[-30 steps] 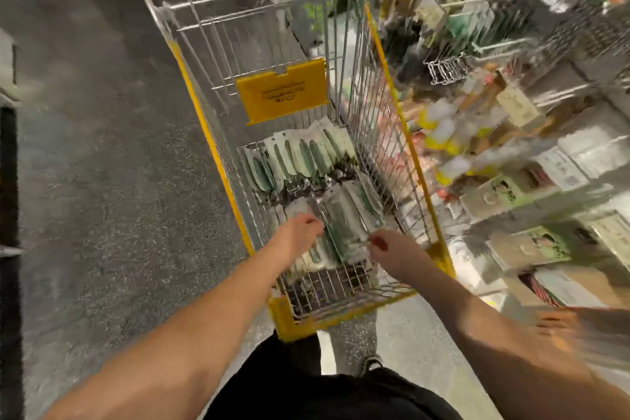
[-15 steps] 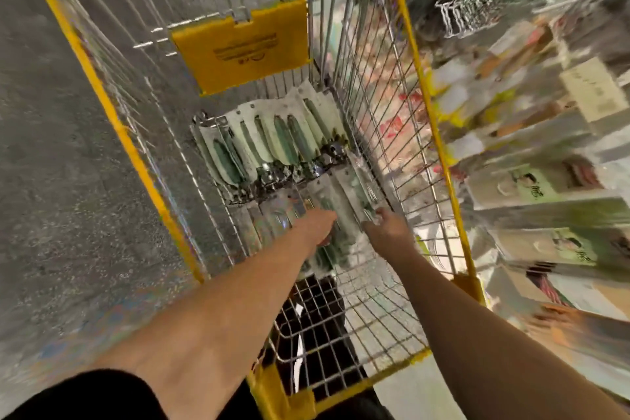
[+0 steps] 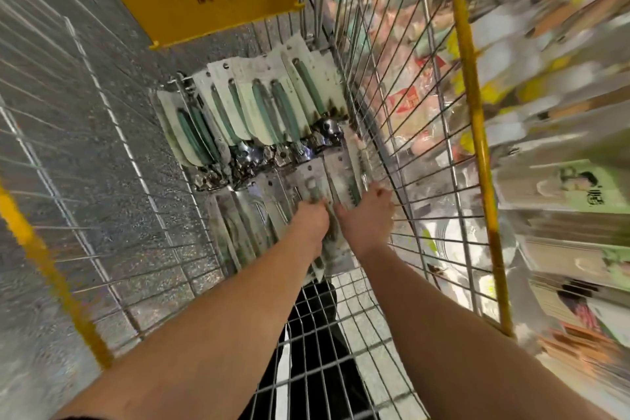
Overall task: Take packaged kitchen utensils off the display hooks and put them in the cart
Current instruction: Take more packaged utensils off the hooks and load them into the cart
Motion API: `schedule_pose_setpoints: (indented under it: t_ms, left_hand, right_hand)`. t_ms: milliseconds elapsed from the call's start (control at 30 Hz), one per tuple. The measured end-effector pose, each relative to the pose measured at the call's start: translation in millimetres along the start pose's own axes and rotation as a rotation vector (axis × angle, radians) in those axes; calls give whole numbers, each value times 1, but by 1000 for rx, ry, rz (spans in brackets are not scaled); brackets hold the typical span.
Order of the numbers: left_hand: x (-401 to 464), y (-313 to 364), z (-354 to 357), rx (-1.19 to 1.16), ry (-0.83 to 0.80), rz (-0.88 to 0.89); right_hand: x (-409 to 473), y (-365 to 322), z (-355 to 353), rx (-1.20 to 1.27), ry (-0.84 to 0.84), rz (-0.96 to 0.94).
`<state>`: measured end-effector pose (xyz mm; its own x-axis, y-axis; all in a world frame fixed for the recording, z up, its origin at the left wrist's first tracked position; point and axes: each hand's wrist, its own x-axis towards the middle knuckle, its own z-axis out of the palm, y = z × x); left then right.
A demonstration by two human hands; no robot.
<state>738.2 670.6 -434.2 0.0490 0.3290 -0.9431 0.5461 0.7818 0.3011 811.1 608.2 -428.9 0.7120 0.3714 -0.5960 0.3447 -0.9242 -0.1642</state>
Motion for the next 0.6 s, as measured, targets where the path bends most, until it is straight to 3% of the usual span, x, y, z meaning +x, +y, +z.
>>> schedule_pose_setpoints:
  t_ms: [133, 300, 600]
  left_hand:
    - [11, -5, -11, 24, 88, 57]
    - [6, -7, -12, -54, 23, 41]
    - [0, -5, -8, -173, 6, -30]
  right_hand:
    - [2, 1, 1, 32, -13, -7]
    - [1, 6, 1, 274, -105, -24]
    - [-8, 2, -2, 241, -26, -72]
